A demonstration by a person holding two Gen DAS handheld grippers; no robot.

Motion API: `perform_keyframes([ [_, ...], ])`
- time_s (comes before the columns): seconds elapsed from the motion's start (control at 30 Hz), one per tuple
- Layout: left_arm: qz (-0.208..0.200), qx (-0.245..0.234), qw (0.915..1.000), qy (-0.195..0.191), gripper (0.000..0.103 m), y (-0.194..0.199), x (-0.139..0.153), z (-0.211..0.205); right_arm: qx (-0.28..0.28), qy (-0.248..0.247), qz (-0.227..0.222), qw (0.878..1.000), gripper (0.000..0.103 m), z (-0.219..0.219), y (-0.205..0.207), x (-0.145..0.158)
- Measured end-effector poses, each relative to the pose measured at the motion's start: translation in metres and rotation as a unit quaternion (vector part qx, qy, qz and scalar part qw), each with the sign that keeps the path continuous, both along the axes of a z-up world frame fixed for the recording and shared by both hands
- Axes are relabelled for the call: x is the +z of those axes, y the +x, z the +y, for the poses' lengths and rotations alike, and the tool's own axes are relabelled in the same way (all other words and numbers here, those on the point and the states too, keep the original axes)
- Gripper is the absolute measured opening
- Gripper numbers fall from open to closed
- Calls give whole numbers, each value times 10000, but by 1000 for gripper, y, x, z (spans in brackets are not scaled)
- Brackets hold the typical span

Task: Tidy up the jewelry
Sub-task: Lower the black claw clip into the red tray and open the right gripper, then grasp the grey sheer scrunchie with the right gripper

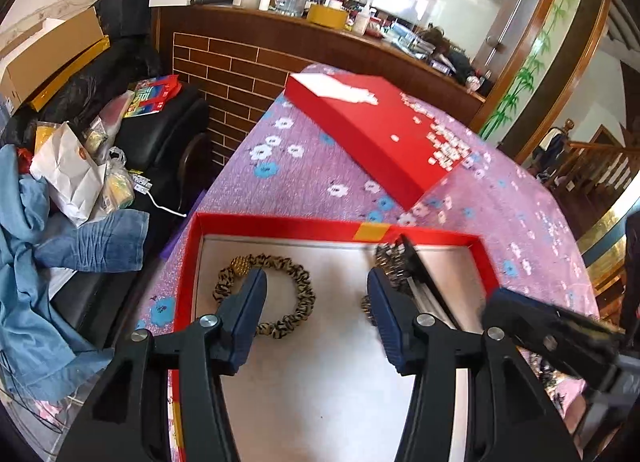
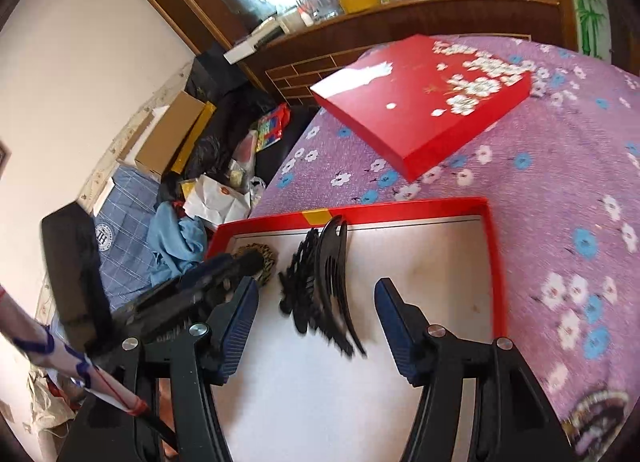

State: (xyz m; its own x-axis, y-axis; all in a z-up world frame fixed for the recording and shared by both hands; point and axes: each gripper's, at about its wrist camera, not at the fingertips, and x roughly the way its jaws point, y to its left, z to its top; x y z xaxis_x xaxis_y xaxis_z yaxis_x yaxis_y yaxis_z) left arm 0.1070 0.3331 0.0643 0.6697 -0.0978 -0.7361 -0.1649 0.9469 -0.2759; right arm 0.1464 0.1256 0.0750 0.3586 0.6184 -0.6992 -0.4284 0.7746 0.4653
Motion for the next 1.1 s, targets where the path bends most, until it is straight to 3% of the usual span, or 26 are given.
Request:
perform_keyframes([
  [0.27,-282,-23,9996,-40,51,-25,35,-11,-55,92,-286,9995,65,-54,-66,15],
  [0.47,-440,-281,9986,129,51,-51,59,-48,-343,321,-227,9986,65,-110,-99,14],
  [0.73,-542,-1035,9929,232,51,-76,70,-140,-889,618,-236,9938,65,-184,-125,14],
  [0.93,-379,-1628,9854,319,51,-76,59,-217,-1515,835,-287,9845,65,-252,-140,14],
  [1.1,-151,-1840,9828,54,51,-63,46,-262,-2031,1040,-280,9732,65,-302,-146,10],
])
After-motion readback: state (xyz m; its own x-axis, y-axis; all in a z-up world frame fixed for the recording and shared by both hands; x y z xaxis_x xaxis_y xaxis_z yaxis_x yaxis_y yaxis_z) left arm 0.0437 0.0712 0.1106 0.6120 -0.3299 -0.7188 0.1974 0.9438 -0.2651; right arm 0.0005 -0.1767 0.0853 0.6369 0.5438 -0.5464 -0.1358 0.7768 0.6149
